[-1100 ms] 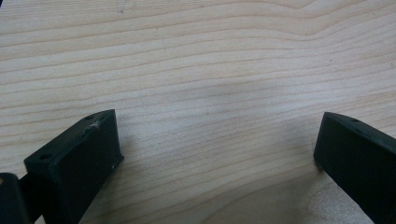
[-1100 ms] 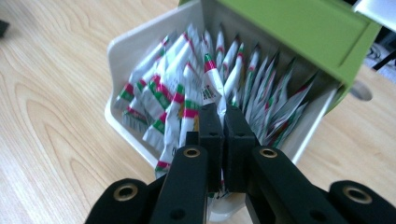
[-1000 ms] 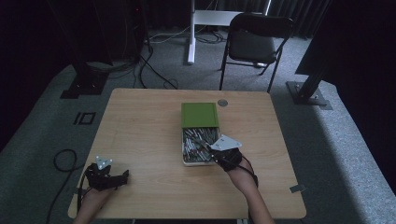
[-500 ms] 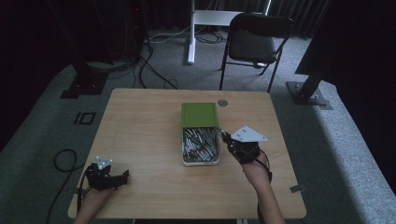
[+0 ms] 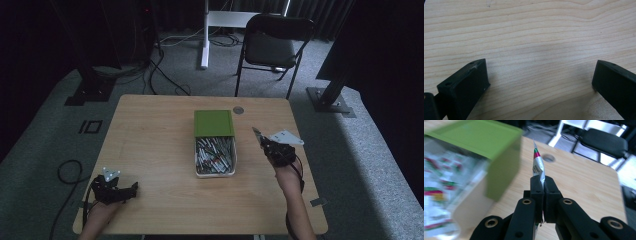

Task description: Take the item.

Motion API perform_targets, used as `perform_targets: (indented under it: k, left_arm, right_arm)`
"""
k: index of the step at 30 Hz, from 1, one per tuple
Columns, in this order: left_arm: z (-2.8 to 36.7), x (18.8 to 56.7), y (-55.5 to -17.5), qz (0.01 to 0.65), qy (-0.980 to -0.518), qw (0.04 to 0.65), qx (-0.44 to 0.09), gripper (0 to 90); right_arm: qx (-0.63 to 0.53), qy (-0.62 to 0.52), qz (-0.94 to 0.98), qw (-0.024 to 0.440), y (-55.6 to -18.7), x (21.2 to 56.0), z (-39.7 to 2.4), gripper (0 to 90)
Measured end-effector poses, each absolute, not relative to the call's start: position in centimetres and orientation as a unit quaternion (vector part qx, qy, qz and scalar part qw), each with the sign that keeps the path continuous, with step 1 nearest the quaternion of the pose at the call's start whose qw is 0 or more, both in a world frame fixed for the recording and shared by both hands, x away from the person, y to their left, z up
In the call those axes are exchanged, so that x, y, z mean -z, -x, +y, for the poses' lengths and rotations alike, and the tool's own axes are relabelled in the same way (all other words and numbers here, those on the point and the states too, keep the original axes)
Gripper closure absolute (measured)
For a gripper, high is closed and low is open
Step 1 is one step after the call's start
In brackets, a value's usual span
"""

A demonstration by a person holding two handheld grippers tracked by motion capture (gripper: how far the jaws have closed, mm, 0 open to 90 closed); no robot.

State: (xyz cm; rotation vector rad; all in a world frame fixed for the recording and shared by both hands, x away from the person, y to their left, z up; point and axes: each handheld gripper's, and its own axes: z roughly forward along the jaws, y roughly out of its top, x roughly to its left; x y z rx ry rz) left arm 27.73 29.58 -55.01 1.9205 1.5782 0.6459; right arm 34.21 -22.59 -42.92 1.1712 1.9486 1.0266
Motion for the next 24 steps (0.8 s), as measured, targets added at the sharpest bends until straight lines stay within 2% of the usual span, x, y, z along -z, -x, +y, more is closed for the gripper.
perform_targets:
  k: [9,17,21,24]
  left_arm:
    - [29.6,55.0,-27.7,0.589,-0.717,0.283,-0.241,1.3]
    - [29.6,55.0,-27.7,0.589,-0.717,0.283,-0.241,1.3]
    - [29.6,55.0,-27.7,0.589,-0.717,0.283,-0.241,1.3]
    - [29.6,55.0,-27.7,0.589,-0.717,0.283,-0.241,1.3]
  right_arm:
    - [-0.323,-0.494,0.735,0.334,-37.1,47.4,-24.5,88.2]
    - [-0.244,-0.511,0.742,0.358,-38.7,50.6,-24.3,88.1]
    - [-0.245,-0.515,0.747,0.342,-38.9,51.5,-23.7,88.0]
    - [-0.266,-0.525,0.746,0.312,-38.9,52.1,-23.1,87.8]
